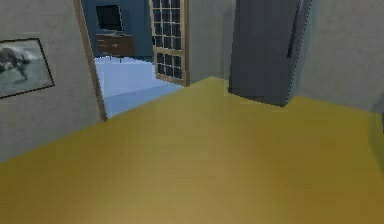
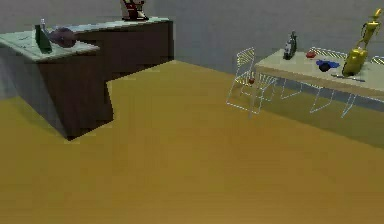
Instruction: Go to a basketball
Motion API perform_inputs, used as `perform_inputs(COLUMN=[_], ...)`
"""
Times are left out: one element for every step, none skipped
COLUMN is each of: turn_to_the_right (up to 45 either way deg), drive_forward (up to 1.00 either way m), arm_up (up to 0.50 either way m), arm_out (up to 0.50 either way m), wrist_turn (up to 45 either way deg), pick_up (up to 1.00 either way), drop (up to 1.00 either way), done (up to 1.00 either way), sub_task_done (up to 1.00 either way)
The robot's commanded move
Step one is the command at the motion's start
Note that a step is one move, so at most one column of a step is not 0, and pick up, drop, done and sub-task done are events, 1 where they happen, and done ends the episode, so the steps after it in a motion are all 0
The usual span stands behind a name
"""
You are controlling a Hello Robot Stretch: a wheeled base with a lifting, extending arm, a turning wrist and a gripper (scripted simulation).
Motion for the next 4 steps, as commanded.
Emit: perform_inputs(turn_to_the_right=[0.0,-12.0,0.0,-3.0], drive_forward=[0.45,0.00,1.00,0.00], arm_up=[0.00,0.00,0.00,0.00], arm_out=[0.00,0.00,0.00,0.00], wrist_turn=[0.0,0.0,0.0,0.0], pick_up=[0.00,0.00,0.00,0.00], drop=[0.00,0.00,0.00,0.00], done=[0.00,0.00,0.00,0.00], sub_task_done=[0.00,0.00,0.00,0.00])
